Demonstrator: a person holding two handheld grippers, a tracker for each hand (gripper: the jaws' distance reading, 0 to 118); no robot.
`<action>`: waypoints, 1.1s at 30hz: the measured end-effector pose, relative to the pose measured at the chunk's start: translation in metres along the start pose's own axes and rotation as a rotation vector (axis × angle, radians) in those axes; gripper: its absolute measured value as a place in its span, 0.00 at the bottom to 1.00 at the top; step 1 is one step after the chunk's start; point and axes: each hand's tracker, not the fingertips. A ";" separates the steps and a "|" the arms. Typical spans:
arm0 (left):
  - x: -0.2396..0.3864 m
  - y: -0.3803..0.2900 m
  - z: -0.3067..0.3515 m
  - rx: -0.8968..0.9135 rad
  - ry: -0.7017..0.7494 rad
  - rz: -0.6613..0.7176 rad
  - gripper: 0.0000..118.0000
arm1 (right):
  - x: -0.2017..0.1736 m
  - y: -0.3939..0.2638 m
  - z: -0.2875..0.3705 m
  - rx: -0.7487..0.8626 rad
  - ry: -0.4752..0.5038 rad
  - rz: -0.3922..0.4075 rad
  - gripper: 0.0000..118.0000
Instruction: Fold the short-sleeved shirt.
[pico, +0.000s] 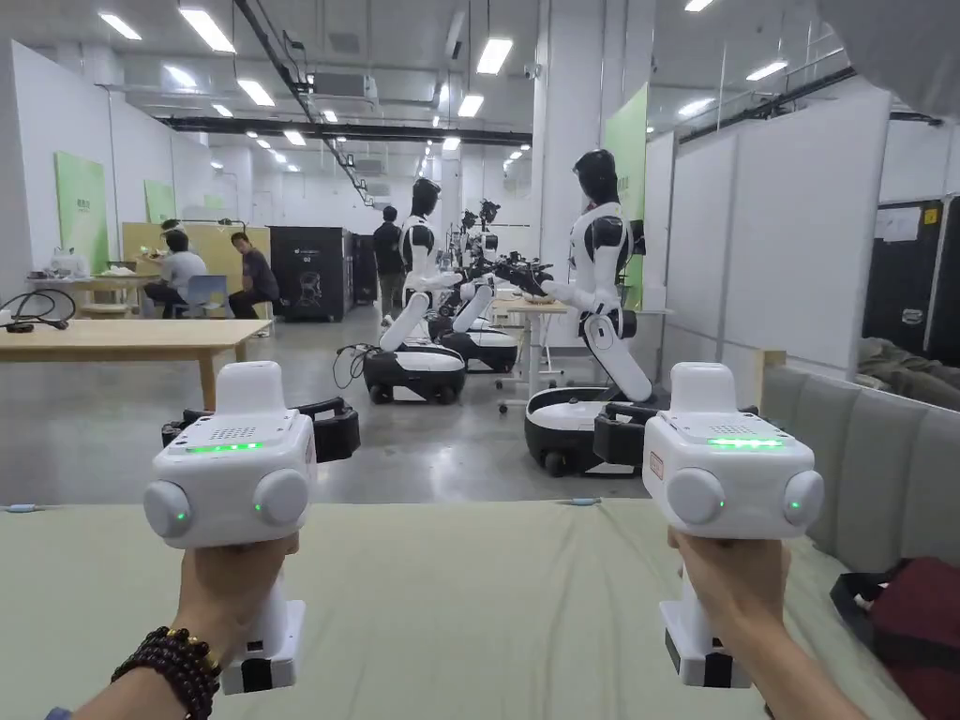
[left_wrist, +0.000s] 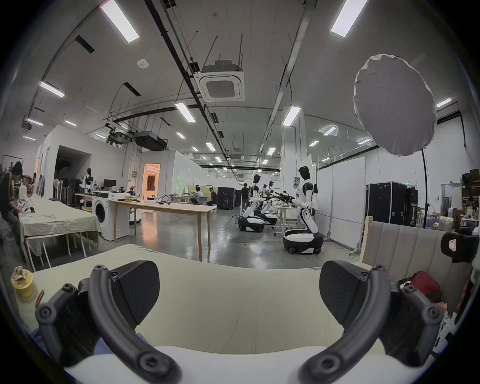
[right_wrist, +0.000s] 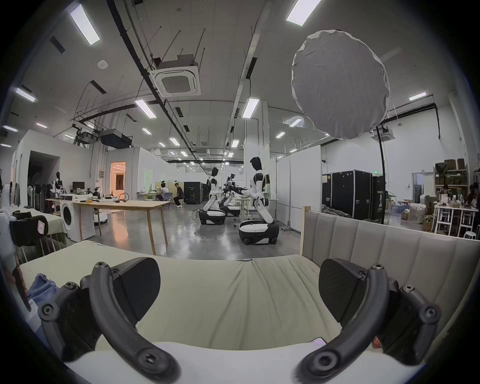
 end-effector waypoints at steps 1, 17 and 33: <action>0.001 0.000 0.001 0.002 -0.004 -0.004 1.00 | -0.001 0.000 0.001 -0.005 0.002 0.000 1.00; 0.019 0.006 0.012 0.014 -0.007 -0.134 0.00 | 0.000 -0.007 0.009 -0.020 -0.023 0.033 0.00; -0.250 0.016 0.121 -0.033 0.452 -0.163 0.00 | -0.291 0.000 0.038 0.037 0.503 0.104 0.00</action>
